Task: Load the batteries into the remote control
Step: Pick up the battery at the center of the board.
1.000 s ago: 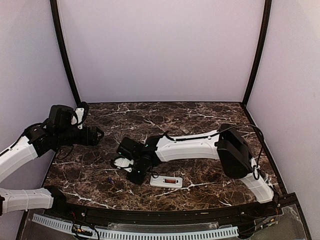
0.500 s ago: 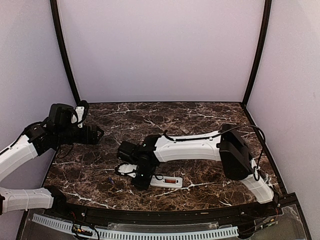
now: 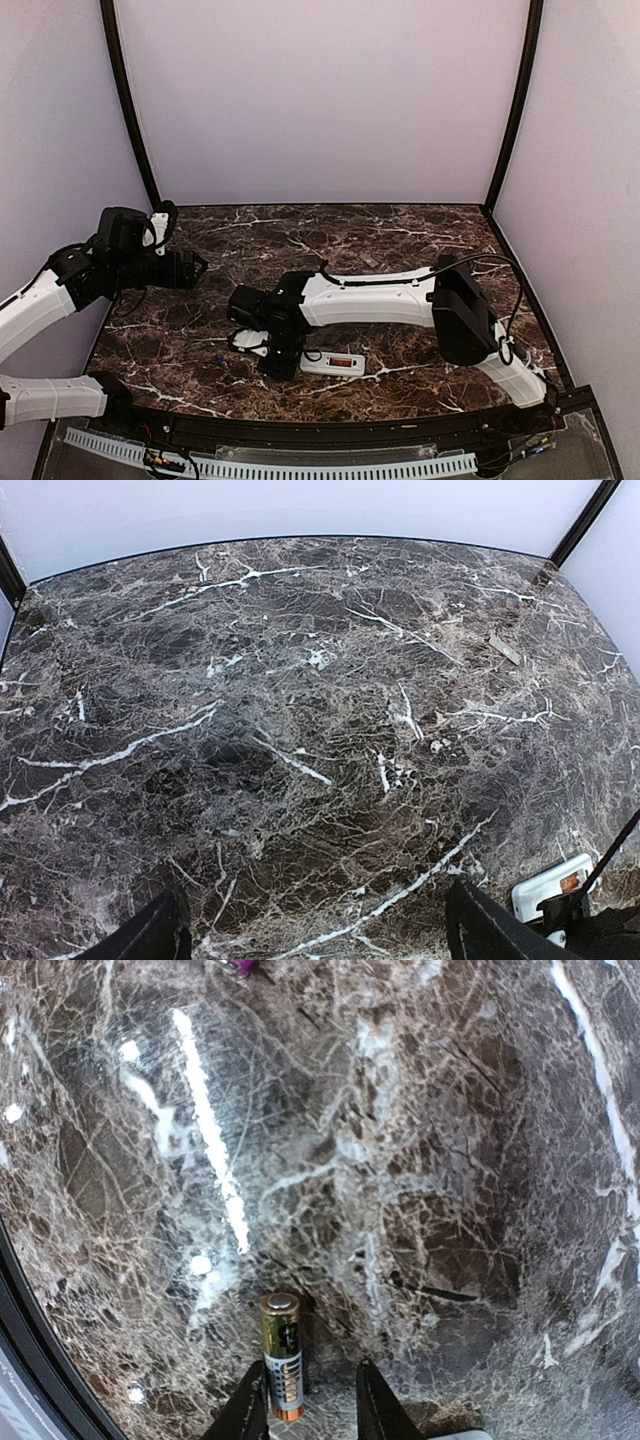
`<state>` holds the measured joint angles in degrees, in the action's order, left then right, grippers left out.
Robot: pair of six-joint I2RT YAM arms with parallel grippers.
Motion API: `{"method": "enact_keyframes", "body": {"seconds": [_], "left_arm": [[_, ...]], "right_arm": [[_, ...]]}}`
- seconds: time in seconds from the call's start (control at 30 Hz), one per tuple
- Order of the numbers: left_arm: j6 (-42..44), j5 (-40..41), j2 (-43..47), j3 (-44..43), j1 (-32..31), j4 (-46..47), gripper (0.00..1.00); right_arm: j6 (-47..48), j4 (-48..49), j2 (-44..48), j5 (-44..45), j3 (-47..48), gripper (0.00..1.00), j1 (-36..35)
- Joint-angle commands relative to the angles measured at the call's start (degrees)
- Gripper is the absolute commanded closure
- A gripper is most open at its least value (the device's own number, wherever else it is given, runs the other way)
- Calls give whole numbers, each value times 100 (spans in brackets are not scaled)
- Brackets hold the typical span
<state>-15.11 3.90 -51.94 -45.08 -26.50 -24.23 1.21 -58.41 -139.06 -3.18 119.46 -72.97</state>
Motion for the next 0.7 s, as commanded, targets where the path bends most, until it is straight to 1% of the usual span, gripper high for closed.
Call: {"method": "enact_keyframes", "body": {"seconds": [0.0,0.1,0.23,0.33,0.53,0.67], "left_arm": [[100,28,8,-186,30,-126,13],[121,38,9,-185,31,-122,13],[127,47,32,-185,32,-131,13],[154,63,58,-179,31,-141,13],[143,73,87,-145,31,-152,13],[135,71,96,-125,31,-147,13]], "right_arm": [[-34,-29,-745,183,-59,72,-95],[-16,18,-841,209,94,72,-136],[-7,-20,-903,236,190,76,-156],[2,-20,-817,280,23,78,-156],[-28,-26,-528,300,-579,76,-141],[-81,-118,-425,300,-708,76,-145]]}}
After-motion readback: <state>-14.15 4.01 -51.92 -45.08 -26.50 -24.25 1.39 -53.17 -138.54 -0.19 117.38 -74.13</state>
